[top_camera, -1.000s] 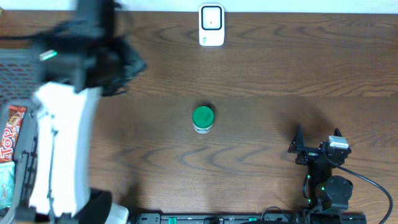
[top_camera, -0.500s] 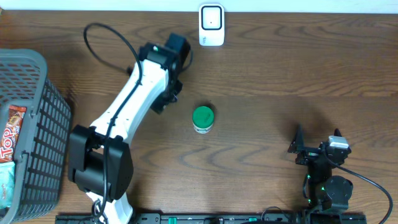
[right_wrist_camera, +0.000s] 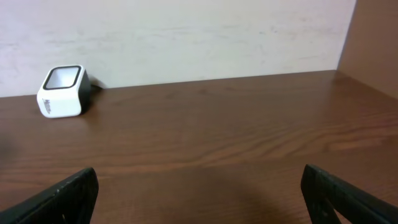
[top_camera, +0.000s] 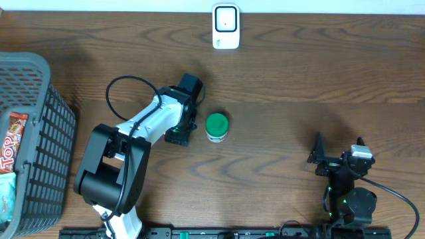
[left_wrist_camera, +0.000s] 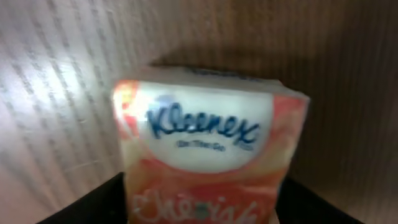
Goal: Scan the item barcode
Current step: 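Carry the Kleenex pack out and place it left of the jar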
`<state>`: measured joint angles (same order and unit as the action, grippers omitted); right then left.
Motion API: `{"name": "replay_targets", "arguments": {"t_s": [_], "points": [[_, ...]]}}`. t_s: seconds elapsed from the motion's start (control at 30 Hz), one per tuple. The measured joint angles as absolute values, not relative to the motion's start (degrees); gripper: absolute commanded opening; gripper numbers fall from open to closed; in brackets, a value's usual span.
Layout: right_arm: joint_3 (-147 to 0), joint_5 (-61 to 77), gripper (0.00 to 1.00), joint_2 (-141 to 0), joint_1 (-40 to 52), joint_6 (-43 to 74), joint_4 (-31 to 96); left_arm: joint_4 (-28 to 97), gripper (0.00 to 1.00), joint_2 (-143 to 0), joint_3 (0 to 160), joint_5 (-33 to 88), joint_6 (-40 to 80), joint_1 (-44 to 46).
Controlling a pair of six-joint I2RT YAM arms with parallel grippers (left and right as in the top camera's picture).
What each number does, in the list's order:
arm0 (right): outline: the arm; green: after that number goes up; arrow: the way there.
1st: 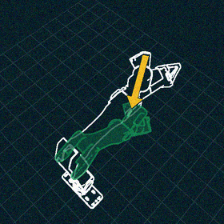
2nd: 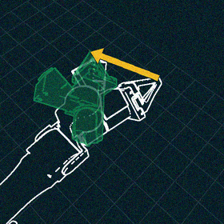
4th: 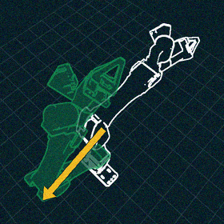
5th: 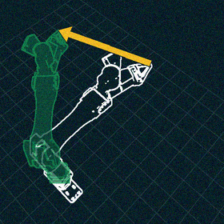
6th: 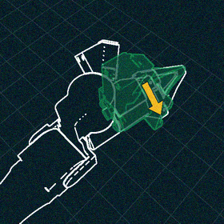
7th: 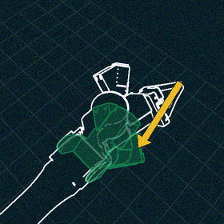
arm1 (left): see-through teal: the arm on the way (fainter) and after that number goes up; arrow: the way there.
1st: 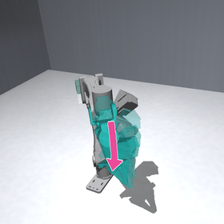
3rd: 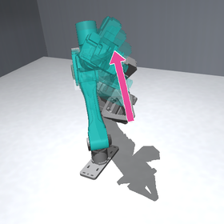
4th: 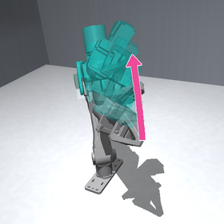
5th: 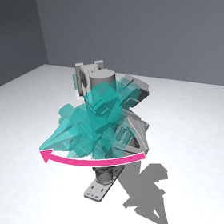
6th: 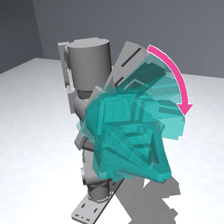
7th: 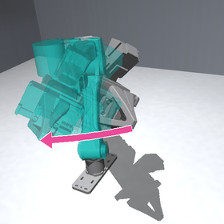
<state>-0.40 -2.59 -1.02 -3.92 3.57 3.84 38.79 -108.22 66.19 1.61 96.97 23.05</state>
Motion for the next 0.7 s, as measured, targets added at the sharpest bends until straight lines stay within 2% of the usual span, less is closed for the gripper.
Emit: {"name": "replay_targets", "arguments": {"t_s": [0.27,0.3,0.47,0.53,0.7], "points": [[-0.40,-2.57,0.99,-1.02,-3.92,3.57,3.84,36.69,0.80,-104.51,66.39,2.85,95.96,23.00],[-0.40,-2.57,0.99,-1.02,-3.92,3.57,3.81,36.75,0.84,-102.87,66.57,2.61,95.18,22.98],[-0.40,-2.57,0.99,-1.02,-3.92,3.57,3.84,36.53,0.88,-88.82,69.45,-0.34,89.19,22.63],[-0.40,-2.57,0.99,-1.02,-3.92,3.60,3.84,36.45,0.93,-81.93,71.24,-1.10,85.97,21.63],[-0.40,-2.57,0.99,-1.02,-3.92,3.57,3.84,36.36,0.94,-66.87,76.12,-2.37,75.24,16.64]]}}
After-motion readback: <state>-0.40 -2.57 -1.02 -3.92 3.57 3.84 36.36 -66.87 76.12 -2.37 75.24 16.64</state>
